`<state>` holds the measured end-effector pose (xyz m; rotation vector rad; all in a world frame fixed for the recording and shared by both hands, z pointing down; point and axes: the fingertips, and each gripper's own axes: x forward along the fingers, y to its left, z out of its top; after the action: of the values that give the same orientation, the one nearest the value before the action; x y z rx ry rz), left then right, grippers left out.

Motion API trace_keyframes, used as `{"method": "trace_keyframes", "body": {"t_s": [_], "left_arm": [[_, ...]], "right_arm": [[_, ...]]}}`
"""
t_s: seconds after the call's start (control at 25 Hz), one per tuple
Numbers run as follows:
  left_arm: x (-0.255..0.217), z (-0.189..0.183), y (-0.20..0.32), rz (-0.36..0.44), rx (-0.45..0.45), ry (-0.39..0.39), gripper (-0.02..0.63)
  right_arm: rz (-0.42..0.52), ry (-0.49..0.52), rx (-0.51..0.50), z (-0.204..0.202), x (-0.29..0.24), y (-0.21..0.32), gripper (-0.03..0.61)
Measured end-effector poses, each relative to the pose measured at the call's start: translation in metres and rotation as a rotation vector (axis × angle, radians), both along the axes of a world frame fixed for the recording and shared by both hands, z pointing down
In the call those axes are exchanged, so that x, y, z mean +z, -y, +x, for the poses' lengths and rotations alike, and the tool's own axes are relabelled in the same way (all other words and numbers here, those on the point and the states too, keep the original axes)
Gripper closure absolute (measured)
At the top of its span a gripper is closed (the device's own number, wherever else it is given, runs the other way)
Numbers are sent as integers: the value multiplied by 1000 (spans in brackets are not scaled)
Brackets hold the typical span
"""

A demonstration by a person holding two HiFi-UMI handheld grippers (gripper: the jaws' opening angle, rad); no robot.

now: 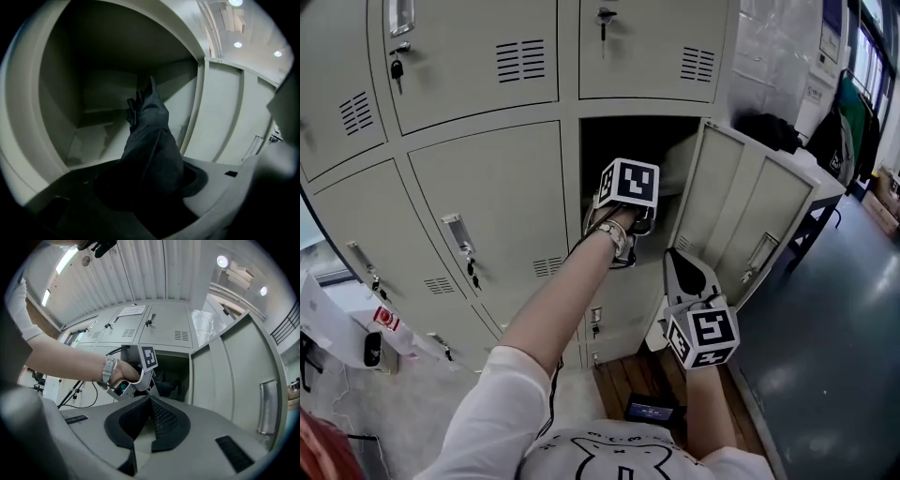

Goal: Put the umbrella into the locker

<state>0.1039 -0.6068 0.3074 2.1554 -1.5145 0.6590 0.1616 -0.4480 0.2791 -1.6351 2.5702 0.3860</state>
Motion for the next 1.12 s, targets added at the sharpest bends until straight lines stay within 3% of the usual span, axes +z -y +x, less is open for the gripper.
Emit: {"method": "trace_keyframes", "body": {"t_s": [0.28,0.52,0.72,0.92,1.12], "left_arm": [[-1,-2,40,-19,-28,176,367],[-4,-5,67,-48,-45,218,364],[-8,-19,88,-38,-58,363,360],[-2,-23,100,-107,-60,331,360],[-2,-22,101,-143,-18,363,353]], "right_arm": [[-30,21,-26,8,12,13,566],[-33,18,-58,8,13,26,566],[-27,-1,-81,6,7,39,566],[-19,-7,-90,6,-1,54,566],[-1,-20,-105,0,-13,66,566]]}}
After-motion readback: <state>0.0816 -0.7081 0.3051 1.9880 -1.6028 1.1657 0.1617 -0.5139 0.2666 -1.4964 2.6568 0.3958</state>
